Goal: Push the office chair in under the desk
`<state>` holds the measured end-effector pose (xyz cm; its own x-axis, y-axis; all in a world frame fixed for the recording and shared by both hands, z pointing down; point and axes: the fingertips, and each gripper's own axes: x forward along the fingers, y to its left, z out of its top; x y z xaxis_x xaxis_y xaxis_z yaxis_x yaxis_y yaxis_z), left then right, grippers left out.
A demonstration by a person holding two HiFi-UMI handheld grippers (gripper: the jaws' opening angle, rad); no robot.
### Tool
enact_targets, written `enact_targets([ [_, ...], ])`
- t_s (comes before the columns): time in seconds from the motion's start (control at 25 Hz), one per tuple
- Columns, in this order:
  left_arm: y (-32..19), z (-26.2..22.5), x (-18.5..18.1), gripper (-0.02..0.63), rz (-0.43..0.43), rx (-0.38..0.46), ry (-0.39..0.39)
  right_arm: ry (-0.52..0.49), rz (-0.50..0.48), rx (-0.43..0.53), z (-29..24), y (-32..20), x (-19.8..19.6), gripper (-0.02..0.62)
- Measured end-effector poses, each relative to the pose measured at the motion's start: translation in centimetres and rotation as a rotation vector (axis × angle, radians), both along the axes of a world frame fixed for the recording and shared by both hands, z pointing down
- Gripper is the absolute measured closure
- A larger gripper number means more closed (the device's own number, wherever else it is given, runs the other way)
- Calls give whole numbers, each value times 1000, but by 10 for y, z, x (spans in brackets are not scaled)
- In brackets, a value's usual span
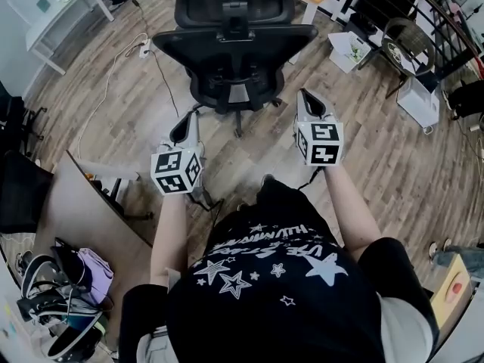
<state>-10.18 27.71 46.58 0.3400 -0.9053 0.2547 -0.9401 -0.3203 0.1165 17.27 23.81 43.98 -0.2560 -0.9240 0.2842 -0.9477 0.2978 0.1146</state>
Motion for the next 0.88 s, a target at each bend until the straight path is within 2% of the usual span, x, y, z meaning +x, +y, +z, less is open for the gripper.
enact_targets([
  [0.2,-20,2,-1,604,10,-5,-12,17,11,-1,-1,-20,-1,586],
  [0.36,-41,-1,-1,604,6,2,-25,63,2,19,-1,-46,1,527],
  [0.44,-53,-7,0,604,9,28,-25,65,-5,26,0,-59,3,487],
  [0.56,-71,-15,3,604,26,55,-30,79,-30,51,-1,-76,0,371],
  [0.6,-77,-15,4,585,34,58,-38,97,-39,58,-1,-81,-1,345],
  [0.68,-88,-14,6,505,43,67,-72,132,-53,74,-1,-91,-5,294],
  [0.88,-114,-11,7,339,35,114,-201,180,-55,116,-6,-117,-4,204],
])
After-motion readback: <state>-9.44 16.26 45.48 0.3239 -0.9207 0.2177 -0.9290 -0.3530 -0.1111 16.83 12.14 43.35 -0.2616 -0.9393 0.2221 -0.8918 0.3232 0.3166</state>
